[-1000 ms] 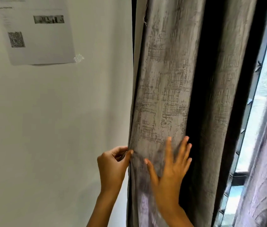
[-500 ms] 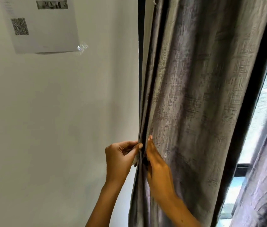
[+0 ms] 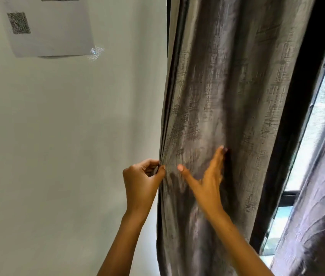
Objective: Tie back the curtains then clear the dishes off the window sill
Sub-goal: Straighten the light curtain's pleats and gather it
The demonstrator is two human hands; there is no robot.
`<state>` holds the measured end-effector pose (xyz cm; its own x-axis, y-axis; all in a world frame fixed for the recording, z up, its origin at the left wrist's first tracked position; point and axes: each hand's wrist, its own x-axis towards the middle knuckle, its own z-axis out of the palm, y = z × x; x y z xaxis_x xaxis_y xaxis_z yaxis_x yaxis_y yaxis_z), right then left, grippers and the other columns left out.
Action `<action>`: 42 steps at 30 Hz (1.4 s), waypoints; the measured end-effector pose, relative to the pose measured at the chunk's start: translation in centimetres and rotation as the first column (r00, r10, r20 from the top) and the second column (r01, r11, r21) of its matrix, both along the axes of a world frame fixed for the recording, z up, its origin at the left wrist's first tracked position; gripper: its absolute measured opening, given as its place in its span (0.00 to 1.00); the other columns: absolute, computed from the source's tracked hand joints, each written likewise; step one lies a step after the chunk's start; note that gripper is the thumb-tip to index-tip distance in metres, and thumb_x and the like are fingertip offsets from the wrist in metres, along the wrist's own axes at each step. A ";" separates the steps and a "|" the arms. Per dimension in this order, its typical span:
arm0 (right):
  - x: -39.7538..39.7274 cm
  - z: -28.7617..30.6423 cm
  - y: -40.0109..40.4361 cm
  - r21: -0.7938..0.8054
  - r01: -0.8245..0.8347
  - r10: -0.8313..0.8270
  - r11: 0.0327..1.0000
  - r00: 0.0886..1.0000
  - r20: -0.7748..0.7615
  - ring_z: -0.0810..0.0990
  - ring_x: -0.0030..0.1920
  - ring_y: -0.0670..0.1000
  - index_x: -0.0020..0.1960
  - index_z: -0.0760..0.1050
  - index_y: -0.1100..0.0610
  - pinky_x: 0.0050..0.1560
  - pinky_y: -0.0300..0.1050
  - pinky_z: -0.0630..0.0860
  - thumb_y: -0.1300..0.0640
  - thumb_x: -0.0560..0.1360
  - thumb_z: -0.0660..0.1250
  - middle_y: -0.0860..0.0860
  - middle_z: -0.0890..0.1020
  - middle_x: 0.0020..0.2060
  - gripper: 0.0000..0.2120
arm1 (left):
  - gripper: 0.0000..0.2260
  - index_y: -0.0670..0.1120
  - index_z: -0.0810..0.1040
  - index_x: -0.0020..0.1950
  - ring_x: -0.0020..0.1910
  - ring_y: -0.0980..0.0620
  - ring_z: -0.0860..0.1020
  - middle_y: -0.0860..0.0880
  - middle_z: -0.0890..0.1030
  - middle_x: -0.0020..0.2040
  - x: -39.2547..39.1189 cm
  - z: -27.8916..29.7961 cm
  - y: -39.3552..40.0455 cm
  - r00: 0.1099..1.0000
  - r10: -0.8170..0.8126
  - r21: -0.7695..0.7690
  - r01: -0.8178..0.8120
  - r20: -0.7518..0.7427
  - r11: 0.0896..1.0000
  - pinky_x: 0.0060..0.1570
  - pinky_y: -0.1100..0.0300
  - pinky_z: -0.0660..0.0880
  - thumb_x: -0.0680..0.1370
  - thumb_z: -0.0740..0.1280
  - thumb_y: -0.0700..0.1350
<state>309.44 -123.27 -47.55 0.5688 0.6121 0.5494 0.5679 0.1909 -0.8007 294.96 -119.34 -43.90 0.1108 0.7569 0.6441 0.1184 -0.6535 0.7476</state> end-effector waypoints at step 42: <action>1.2 0.6 -1.8 0.095 0.259 -0.257 0.961 0.966 -0.030 0.37 0.76 0.53 0.76 0.32 0.53 0.74 0.61 0.43 0.32 0.63 0.71 0.53 0.36 0.76 0.61 | 0.05 0.47 0.84 0.45 0.34 0.62 0.82 0.55 0.83 0.35 1.0 -0.4 0.8 0.996 -0.084 -0.040 0.084 -0.012 0.996 0.42 0.60 0.81 0.70 0.75 0.42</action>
